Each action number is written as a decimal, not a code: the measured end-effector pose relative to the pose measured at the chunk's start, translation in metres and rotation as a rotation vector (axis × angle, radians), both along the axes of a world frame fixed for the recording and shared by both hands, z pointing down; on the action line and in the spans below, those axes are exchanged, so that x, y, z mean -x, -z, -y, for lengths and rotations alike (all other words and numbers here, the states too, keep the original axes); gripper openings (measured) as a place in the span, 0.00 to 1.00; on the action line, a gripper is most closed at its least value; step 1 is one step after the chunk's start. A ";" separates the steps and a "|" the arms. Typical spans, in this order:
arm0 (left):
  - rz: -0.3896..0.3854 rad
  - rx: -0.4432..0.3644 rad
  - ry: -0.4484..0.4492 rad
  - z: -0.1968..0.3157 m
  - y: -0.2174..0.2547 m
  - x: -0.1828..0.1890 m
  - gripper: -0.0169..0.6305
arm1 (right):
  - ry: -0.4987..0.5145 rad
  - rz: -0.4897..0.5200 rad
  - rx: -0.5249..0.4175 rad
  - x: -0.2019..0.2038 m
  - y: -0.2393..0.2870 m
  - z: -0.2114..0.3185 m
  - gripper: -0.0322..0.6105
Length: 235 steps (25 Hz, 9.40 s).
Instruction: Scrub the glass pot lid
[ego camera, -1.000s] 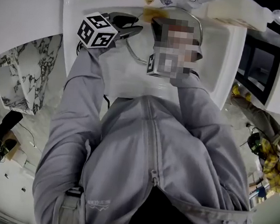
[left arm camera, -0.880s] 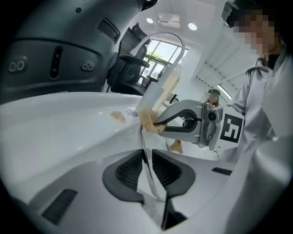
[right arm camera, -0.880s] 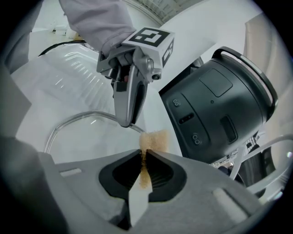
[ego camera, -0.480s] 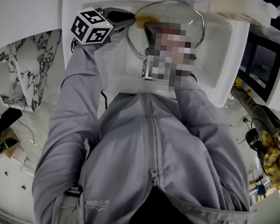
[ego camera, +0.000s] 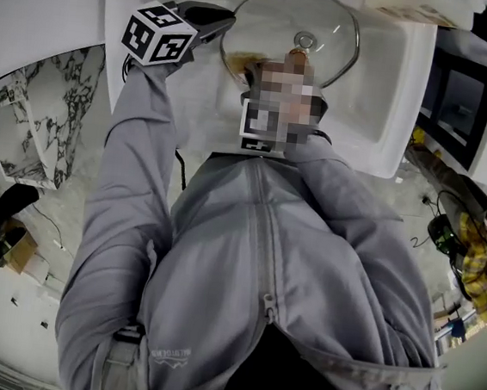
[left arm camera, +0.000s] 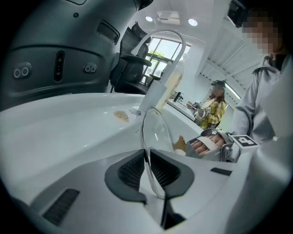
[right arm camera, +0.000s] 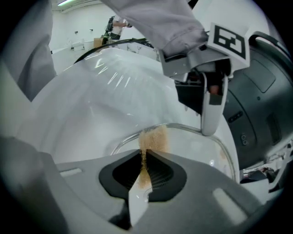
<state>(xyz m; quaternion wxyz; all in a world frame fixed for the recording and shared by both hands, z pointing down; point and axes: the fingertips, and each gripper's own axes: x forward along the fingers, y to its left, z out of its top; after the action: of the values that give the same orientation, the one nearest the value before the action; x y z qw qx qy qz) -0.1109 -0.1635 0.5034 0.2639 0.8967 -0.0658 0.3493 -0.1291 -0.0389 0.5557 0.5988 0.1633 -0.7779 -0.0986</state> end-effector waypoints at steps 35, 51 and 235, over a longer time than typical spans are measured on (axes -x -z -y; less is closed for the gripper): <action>0.057 -0.063 0.054 0.000 -0.002 0.003 0.07 | -0.297 0.036 -0.135 -0.114 0.106 0.111 0.10; 0.063 -0.060 0.070 0.000 -0.004 0.004 0.07 | -0.126 -0.141 -0.076 -0.108 0.058 0.110 0.10; 0.333 -0.575 -0.026 -0.109 -0.007 -0.115 0.35 | -0.150 -0.001 0.026 -0.204 -0.027 0.005 0.10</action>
<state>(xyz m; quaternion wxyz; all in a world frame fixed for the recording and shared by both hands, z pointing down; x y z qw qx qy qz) 0.0036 -0.0546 0.5107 -0.0185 0.8657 -0.1926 0.4616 0.0746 -0.0442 0.5824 0.6069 0.2134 -0.7643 -0.0436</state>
